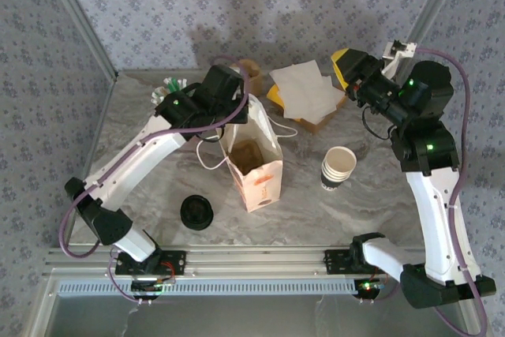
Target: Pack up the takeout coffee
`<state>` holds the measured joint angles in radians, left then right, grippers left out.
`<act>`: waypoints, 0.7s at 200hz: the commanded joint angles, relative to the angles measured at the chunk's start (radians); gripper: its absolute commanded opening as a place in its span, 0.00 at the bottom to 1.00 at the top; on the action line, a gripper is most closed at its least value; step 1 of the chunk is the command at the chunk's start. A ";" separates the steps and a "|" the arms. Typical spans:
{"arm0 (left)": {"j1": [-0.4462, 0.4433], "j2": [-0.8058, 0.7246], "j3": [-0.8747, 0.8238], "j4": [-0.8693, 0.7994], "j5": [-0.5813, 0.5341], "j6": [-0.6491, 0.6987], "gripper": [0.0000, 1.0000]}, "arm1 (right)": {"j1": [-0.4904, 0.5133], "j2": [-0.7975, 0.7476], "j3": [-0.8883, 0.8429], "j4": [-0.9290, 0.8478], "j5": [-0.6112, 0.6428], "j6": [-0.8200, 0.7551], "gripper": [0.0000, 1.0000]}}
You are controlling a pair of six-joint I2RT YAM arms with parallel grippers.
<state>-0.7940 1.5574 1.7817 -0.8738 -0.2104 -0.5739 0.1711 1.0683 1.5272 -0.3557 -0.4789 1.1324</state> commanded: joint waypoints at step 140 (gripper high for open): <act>0.043 -0.128 -0.325 0.115 -0.028 0.052 0.34 | -0.019 0.135 0.031 -0.202 -0.049 -0.269 0.47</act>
<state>-0.7586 1.4269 1.4071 -0.7391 -0.2249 -0.5388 0.1669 1.1362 1.5108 -0.4088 -0.5003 1.0527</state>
